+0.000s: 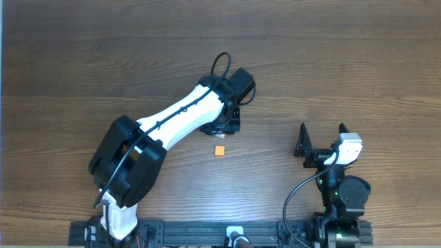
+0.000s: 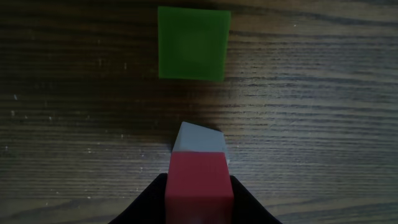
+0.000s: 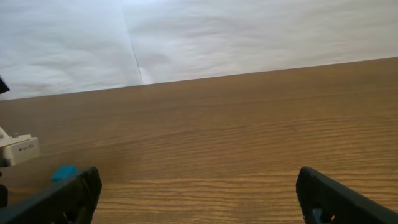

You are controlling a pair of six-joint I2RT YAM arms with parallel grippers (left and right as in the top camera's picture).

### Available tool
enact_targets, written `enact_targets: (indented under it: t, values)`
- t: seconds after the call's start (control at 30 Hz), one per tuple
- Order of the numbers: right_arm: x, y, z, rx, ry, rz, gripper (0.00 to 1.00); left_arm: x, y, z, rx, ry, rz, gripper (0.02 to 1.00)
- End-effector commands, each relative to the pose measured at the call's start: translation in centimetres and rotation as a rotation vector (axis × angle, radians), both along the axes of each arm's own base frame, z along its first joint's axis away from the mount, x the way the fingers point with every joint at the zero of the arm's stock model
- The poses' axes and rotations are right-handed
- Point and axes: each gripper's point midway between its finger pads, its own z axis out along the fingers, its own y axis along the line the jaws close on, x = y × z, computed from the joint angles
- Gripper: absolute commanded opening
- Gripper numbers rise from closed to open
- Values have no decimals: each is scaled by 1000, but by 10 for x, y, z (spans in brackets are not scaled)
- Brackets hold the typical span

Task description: Stack Cubes

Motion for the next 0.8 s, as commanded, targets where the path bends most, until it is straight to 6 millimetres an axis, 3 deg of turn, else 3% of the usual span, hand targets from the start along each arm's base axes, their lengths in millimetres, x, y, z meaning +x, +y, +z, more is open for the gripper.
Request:
enact_targets:
  t: [0.03,0.13,0.2,0.3,0.43,0.8]
  values:
    - [0,0,-2,3,1,2,991,-1,8,-9,36,13,20,325]
    - [0,0,-2,3,1,2,993,-1,8,-9,36,13,21,450]
    - [0,0,-2,3,1,2,993,-1,8,-9,37,13,21,592]
    - [0,0,-2,3,1,2,991,-1,8,-9,36,13,21,700]
    - [0,0,-2,3,1,2,993,-12,10,-8,44,48,39,728]
    - [0,0,-2,3,1,2,993,-72,2,-14,-23,60,-14,702]
